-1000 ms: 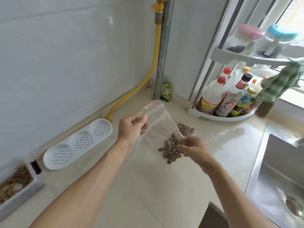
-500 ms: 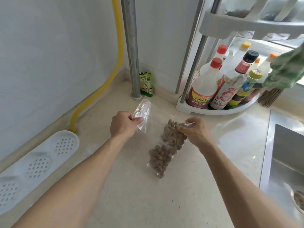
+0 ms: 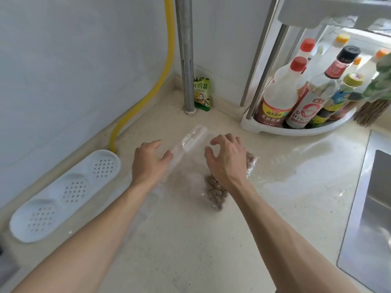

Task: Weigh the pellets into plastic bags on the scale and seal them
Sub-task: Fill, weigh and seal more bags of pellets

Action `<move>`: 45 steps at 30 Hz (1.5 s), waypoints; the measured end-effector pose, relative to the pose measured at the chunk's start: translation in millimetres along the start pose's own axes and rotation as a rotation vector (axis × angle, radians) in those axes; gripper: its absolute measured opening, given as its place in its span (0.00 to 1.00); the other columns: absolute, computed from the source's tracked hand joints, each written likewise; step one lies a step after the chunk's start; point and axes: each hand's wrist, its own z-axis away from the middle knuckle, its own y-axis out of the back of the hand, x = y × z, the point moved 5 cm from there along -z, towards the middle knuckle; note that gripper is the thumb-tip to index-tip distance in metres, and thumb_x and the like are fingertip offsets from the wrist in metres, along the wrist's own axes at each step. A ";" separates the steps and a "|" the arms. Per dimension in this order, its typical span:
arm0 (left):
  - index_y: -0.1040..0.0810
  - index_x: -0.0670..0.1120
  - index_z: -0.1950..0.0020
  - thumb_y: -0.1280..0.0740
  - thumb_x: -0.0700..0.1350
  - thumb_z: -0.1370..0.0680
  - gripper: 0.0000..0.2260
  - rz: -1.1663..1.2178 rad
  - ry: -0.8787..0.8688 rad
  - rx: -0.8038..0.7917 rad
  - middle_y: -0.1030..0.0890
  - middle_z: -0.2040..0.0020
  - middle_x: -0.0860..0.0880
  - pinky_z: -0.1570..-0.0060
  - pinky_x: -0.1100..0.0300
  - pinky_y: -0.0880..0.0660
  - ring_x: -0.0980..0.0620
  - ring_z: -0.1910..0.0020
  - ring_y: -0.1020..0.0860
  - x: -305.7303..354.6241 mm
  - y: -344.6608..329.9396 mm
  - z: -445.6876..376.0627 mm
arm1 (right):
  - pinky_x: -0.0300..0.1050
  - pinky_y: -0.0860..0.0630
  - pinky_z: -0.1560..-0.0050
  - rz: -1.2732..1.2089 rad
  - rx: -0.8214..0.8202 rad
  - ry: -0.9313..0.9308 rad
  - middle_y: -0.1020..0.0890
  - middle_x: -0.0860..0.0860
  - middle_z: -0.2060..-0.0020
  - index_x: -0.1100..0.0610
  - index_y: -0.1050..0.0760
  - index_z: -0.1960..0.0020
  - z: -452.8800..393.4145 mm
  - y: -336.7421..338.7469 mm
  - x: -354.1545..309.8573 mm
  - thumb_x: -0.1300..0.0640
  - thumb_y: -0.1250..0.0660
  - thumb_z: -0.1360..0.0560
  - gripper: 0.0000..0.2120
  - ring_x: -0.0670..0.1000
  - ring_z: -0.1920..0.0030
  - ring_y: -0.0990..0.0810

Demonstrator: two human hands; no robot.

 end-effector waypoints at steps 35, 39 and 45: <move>0.23 0.47 0.49 0.33 0.42 0.22 0.02 -0.139 -0.055 0.048 0.19 0.52 0.53 0.50 0.58 0.25 0.53 0.50 0.22 -118.1 123.6 108.0 | 0.50 0.34 0.38 -0.049 -0.307 0.155 0.26 0.53 0.37 0.57 0.20 0.47 105.7 -105.1 -99.2 0.50 0.30 0.24 0.12 0.56 0.35 0.30; 0.22 0.48 0.51 0.34 0.45 0.21 0.02 -0.090 -0.041 0.084 0.21 0.49 0.52 0.48 0.58 0.28 0.54 0.48 0.24 -120.6 145.1 110.5 | 0.50 0.34 0.40 -0.153 -0.254 0.150 0.24 0.53 0.39 0.58 0.19 0.55 107.9 -96.9 -114.9 0.56 0.30 0.24 0.06 0.55 0.36 0.30; 0.21 0.50 0.57 0.32 0.42 0.23 0.04 0.011 -0.004 0.089 0.21 0.64 0.58 0.58 0.62 0.26 0.60 0.64 0.22 -132.9 189.0 138.9 | 0.42 0.27 0.57 -0.380 -0.376 0.166 0.20 0.50 0.57 0.56 0.24 0.52 132.1 -79.1 -163.4 0.57 0.33 0.23 0.03 0.48 0.56 0.22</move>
